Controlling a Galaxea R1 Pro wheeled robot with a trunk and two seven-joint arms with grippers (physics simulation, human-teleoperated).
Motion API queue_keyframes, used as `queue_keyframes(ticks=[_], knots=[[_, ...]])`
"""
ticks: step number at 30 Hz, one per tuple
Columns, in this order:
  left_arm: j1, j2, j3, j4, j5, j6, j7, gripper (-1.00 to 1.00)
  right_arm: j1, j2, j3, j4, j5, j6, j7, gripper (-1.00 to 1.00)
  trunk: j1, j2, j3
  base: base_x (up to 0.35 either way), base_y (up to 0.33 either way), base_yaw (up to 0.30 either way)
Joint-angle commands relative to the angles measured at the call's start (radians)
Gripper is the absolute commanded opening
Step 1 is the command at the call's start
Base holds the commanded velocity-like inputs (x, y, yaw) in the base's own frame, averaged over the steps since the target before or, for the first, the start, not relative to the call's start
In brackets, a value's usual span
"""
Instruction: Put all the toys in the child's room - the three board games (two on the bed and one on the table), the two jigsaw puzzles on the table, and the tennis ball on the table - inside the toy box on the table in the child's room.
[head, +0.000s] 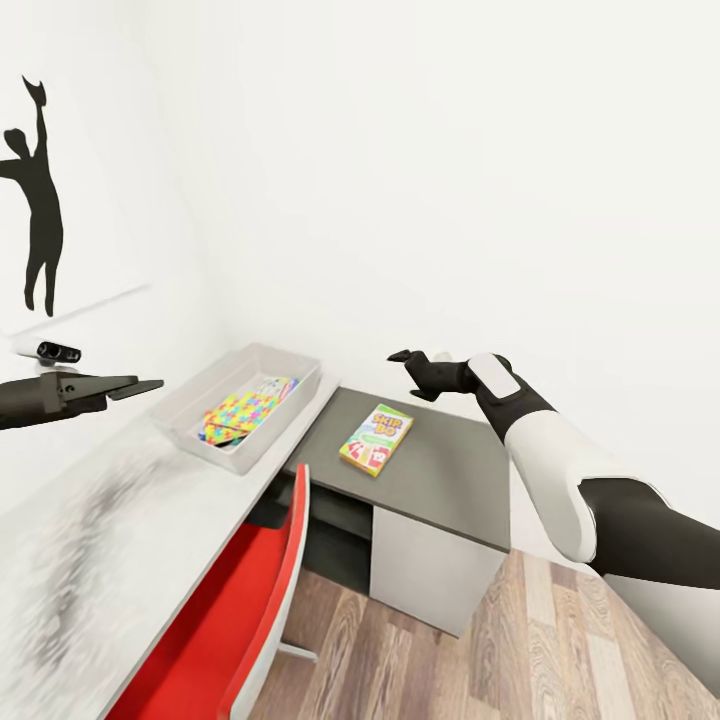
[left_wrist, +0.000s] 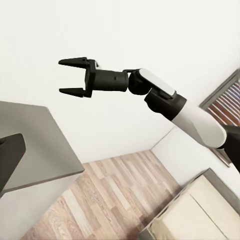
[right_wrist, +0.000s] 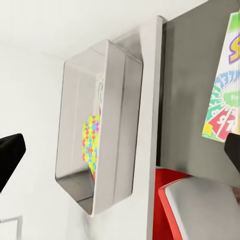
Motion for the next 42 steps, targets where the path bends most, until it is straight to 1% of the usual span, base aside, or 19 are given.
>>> queue_keyframes(ticks=[1,29,42], knots=[[-0.001,0.001,0.0,0.0,0.0,0.011,-0.004,1.0,-0.001,0.0,-0.001,-0.001,-0.01,0.002,-0.01,1.0,0.001,-0.002,0.0,0.0,0.0,-0.09],[-0.001,0.003,0.0,-0.001,0.001,0.011,-0.004,1.0,-0.001,0.0,-0.001,-0.002,-0.011,0.002,-0.01,1.0,0.001,-0.002,0.044,-0.001,0.0,-0.091],[-0.001,0.003,0.0,0.0,0.001,0.011,-0.004,1.0,-0.001,0.0,-0.001,-0.002,-0.01,0.002,-0.01,1.0,0.001,-0.002,0.065,-0.092,0.0,-0.092]])
